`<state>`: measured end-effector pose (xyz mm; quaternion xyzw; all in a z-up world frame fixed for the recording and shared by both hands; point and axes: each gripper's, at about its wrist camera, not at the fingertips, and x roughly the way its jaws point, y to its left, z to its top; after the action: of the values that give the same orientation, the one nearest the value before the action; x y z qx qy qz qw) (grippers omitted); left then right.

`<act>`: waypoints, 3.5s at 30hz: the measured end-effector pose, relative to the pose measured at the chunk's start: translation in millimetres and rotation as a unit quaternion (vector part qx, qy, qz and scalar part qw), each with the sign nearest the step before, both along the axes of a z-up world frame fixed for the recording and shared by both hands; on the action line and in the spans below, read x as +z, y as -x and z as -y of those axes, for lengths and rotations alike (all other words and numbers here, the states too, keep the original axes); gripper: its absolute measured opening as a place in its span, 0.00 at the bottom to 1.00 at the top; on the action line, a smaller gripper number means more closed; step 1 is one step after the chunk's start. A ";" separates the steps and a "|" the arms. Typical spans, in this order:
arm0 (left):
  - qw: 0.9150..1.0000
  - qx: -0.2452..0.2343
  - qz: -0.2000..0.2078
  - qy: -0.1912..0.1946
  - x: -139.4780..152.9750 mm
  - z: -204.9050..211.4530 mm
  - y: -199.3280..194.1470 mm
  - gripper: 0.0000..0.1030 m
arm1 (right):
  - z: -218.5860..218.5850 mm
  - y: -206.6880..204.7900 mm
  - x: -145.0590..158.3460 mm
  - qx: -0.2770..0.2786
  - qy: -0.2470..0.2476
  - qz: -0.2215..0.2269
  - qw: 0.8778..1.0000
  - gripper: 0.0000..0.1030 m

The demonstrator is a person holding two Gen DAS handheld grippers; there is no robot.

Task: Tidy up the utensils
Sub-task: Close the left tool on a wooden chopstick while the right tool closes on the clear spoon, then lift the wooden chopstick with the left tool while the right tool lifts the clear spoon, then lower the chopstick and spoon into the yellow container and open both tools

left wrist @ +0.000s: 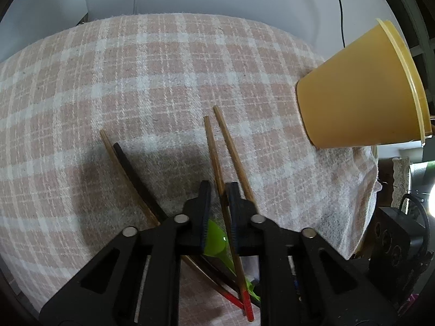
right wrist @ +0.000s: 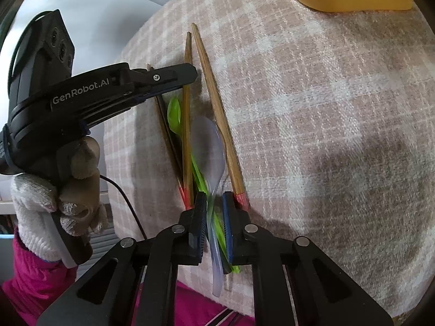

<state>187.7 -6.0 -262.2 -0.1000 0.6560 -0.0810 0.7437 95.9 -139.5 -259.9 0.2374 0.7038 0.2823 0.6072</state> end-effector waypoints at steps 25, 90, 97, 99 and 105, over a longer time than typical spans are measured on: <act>0.997 0.054 0.039 0.040 36.9 -67.1 18.1 0.03 | -2.4 -6.1 43.0 0.031 0.022 0.085 0.996 0.04; 0.947 -0.062 0.304 0.078 276.0 21.5 9.8 0.03 | 129.4 -100.8 212.5 -0.193 0.036 0.363 0.911 0.04; 0.956 -0.062 0.277 0.077 253.2 30.1 -4.1 0.03 | 119.3 -118.7 197.9 -0.201 0.062 0.368 0.906 0.04; 0.958 -0.063 0.271 0.073 246.9 31.2 -6.0 0.03 | 117.1 -123.1 192.3 -0.202 0.067 0.363 0.907 0.04; 0.962 -0.063 0.255 0.076 235.3 36.0 -9.4 0.03 | 112.3 -132.8 177.5 -0.203 0.078 0.352 0.910 0.04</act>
<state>197.1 -41.9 -26.9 -0.0902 0.4413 -0.2001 0.8701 228.7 -251.7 -82.4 0.2122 0.4005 0.1621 0.8765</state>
